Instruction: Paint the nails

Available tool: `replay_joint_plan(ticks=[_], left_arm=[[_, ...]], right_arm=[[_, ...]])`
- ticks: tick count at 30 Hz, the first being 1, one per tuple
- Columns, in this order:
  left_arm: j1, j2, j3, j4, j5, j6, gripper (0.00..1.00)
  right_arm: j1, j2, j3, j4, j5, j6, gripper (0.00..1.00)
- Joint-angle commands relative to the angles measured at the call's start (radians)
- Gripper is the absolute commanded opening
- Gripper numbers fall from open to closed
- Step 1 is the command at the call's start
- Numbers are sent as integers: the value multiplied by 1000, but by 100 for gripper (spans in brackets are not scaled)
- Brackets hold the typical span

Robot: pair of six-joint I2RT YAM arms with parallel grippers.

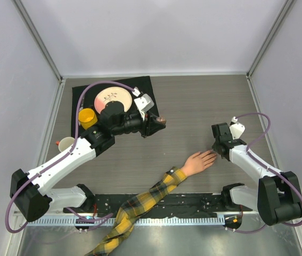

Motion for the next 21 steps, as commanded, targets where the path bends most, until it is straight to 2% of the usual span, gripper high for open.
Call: replay_joint_plan(ticks=[1,21], left_arm=[[-3,-12,1,53,16,11,0],[-5,-21,-4,50,19,10,0]], right_arm=[[-3,-26,11,12,-3,-14,1],[-1,-114,8,-90,-45,37,1]])
